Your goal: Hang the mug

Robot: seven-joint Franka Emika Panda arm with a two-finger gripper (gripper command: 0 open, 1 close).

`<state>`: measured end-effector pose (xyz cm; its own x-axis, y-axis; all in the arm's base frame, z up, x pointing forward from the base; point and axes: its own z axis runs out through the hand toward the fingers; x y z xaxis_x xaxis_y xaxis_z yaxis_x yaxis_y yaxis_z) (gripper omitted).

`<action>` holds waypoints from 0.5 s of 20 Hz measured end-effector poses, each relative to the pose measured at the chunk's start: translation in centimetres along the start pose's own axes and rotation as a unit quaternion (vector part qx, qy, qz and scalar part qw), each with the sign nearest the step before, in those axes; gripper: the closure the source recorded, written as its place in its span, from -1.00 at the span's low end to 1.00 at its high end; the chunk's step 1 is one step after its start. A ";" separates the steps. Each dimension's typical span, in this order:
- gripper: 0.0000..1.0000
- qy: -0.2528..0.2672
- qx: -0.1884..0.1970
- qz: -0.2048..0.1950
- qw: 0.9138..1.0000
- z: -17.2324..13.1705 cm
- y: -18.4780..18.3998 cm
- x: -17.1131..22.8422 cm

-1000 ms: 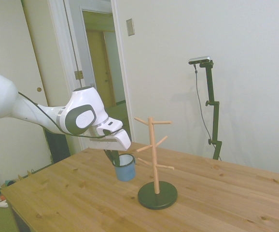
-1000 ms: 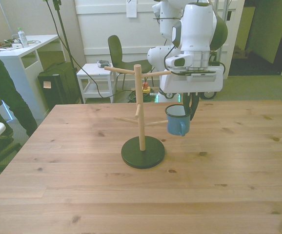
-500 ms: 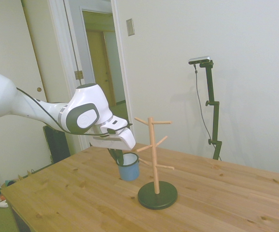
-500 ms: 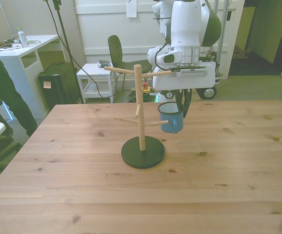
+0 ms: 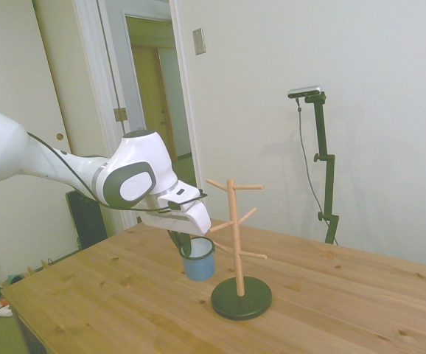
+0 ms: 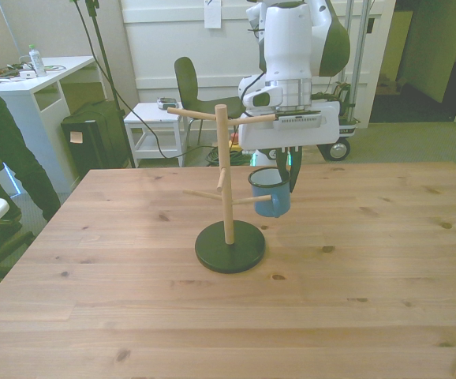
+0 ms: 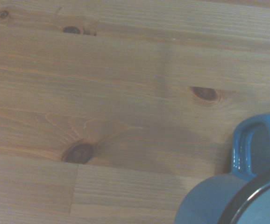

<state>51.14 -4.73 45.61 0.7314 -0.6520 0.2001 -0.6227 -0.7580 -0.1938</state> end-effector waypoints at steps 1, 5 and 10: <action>1.00 0.001 0.001 0.000 1.000 -0.1 0.0 0.0; 1.00 0.010 0.008 0.001 1.000 -1.4 0.1 0.0; 1.00 0.016 0.012 0.012 1.000 -2.5 1.4 -0.2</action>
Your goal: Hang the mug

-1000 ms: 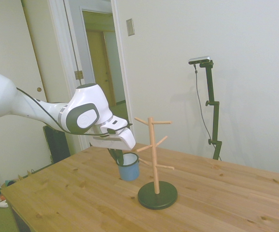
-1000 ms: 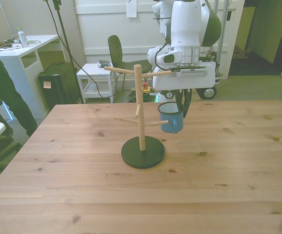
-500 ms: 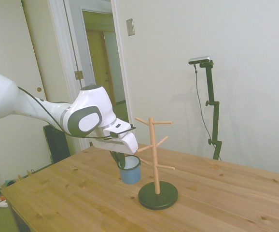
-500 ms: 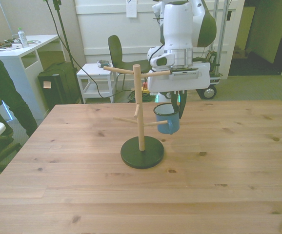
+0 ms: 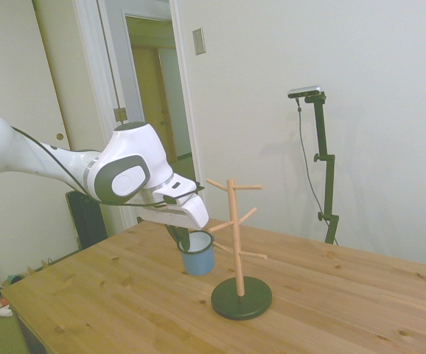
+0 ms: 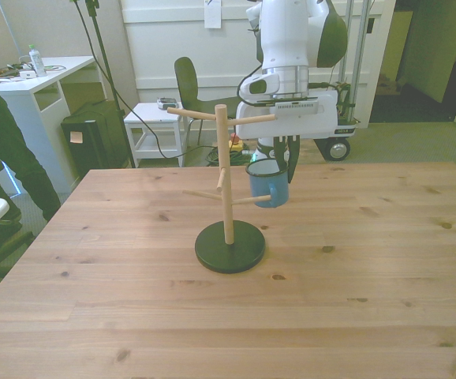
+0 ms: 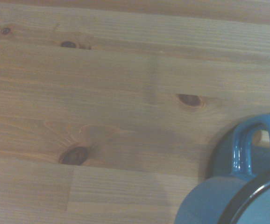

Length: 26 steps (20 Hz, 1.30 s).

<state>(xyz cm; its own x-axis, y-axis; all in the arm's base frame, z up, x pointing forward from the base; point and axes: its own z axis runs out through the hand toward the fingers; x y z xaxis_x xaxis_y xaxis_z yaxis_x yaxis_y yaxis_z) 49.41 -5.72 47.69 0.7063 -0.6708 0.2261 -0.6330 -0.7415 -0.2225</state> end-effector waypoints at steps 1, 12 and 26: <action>1.00 0.000 0.001 0.004 1.000 -0.1 0.3 0.1; -1.00 -0.026 0.002 0.024 0.999 1.6 2.1 0.6; -1.00 -0.047 -0.002 0.031 0.998 1.9 1.7 1.3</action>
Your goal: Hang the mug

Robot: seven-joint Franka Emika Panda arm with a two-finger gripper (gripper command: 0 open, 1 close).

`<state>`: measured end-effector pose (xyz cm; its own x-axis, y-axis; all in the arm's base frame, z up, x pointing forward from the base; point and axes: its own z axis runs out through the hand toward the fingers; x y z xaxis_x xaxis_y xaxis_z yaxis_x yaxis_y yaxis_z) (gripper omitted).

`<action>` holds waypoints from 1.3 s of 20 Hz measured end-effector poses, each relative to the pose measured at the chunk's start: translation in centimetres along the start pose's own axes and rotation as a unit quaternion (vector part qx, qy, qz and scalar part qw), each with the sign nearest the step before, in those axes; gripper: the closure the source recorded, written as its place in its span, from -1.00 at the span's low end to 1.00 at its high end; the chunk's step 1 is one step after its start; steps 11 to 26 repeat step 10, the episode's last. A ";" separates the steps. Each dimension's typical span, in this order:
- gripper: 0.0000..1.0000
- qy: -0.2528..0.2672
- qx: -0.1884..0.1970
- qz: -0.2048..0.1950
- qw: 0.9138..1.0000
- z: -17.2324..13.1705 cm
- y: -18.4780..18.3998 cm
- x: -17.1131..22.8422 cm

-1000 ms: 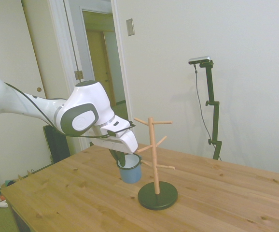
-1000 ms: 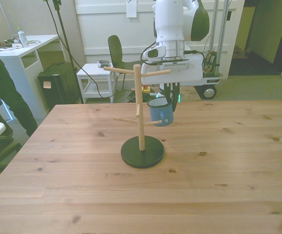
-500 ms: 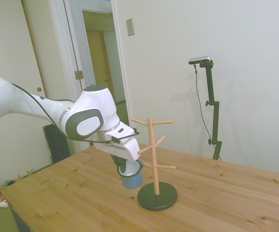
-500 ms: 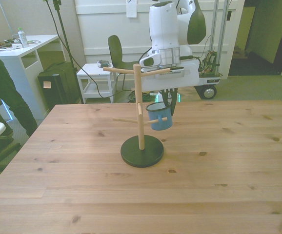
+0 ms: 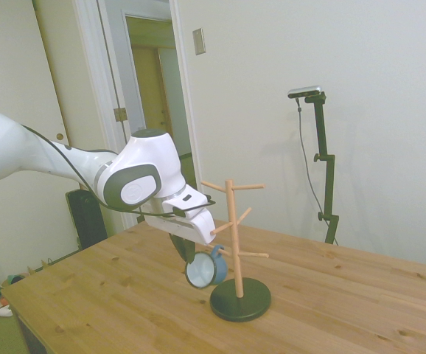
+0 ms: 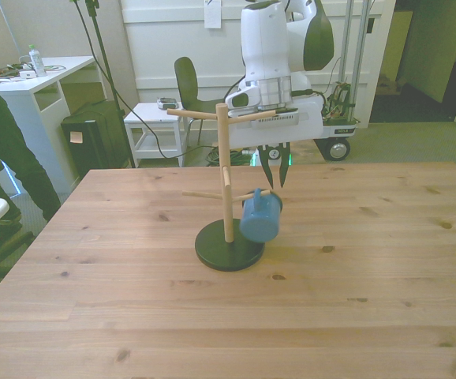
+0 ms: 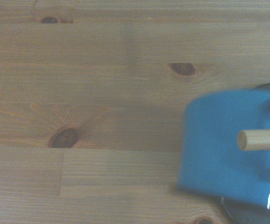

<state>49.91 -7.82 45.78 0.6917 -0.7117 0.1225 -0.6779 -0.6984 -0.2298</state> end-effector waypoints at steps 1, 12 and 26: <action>-1.00 0.000 0.000 -0.002 1.000 -0.1 -0.2 0.0; -1.00 0.005 -0.002 -0.026 1.000 -0.3 -3.3 -2.0; -1.00 0.005 -0.002 -0.026 1.000 -0.3 -3.3 -2.0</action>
